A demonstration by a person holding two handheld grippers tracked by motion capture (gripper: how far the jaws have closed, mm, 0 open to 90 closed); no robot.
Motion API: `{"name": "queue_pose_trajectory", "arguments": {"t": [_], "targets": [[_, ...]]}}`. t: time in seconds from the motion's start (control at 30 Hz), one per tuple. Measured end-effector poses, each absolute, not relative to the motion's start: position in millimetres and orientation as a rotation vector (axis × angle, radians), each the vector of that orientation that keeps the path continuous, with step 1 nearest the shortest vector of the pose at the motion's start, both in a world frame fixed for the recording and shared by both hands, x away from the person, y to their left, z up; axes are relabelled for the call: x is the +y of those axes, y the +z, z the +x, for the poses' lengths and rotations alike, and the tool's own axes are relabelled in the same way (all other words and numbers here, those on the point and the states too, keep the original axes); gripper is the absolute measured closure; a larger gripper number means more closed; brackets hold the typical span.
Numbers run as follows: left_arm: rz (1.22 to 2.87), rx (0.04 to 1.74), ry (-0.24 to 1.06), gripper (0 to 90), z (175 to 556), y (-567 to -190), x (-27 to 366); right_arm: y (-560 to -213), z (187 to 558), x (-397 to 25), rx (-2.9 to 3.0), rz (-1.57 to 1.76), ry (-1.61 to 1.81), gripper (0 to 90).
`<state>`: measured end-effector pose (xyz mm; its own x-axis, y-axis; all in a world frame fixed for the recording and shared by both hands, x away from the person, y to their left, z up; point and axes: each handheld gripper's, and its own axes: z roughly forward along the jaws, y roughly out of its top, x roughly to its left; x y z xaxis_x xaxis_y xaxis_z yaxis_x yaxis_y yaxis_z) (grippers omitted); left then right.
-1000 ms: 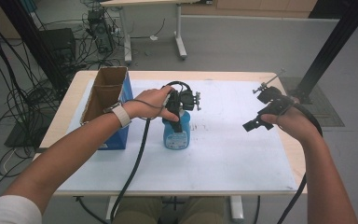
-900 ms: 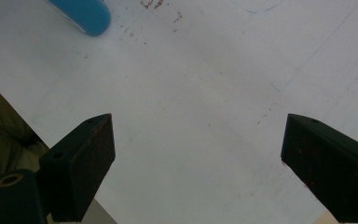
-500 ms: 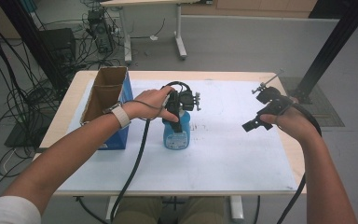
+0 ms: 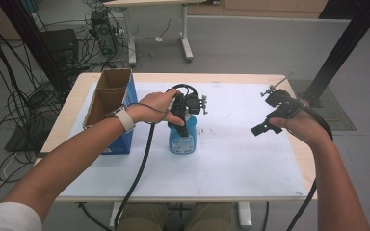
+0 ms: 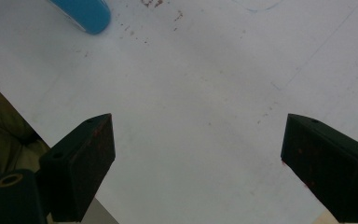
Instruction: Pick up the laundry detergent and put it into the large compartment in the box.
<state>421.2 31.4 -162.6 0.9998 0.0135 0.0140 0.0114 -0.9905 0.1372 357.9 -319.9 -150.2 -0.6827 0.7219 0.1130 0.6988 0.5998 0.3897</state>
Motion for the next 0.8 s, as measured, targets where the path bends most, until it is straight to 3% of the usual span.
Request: {"name": "queue_pose_trajectory", "arguments": {"t": [0.8], "targets": [[3.003,0.016,0.026,39.0,419.7,-162.6,31.6,-146.7,357.6,-317.8,2.756,1.22,0.637,9.7]]}}
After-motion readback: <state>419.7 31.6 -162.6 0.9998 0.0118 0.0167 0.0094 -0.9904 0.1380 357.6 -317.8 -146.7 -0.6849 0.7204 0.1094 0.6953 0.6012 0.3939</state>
